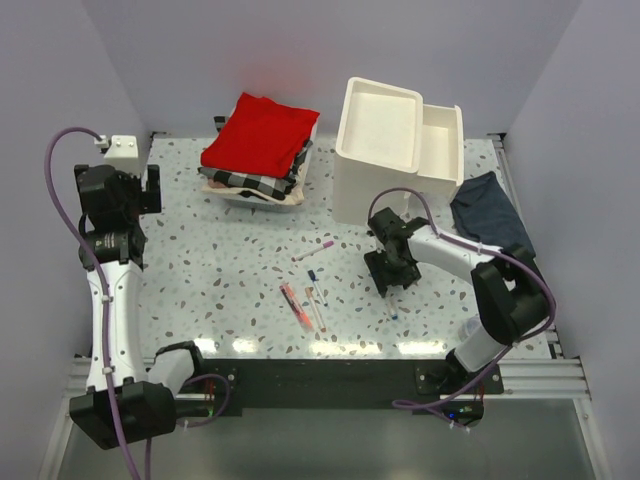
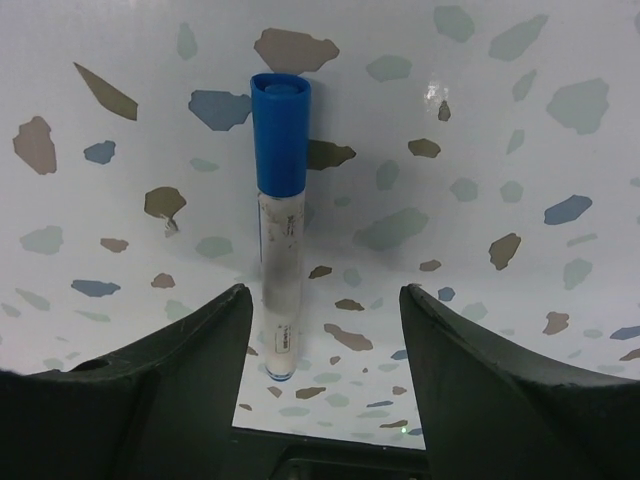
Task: Sort the stationery into containers
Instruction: Pick up the stationery from the corner of the board, then place the stationery in the drawer.
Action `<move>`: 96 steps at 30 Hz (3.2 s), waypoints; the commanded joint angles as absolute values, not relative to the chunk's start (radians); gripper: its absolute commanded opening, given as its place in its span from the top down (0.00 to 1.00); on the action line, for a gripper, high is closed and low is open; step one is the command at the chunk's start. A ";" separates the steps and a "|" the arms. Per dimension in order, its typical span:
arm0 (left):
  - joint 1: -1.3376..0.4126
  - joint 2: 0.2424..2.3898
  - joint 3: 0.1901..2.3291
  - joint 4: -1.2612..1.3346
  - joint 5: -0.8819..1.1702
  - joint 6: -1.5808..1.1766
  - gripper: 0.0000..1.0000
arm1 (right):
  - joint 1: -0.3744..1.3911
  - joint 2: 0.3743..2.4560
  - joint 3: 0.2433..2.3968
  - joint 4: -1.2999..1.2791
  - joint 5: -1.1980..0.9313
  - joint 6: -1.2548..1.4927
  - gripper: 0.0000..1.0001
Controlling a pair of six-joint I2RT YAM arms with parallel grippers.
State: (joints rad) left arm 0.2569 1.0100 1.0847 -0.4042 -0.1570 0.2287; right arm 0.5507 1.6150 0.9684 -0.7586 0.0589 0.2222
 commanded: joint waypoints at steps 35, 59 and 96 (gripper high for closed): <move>0.279 0.962 1.183 -0.410 0.234 0.222 0.06 | 0.581 1.316 1.152 -0.831 0.002 0.112 1.00; 0.137 1.100 1.244 -0.278 0.288 0.172 0.07 | 0.141 1.511 1.896 -0.739 -0.008 0.192 1.00; 0.137 1.077 1.180 -0.250 0.287 0.156 0.06 | 0.520 1.319 1.427 -0.787 -0.362 -0.173 0.49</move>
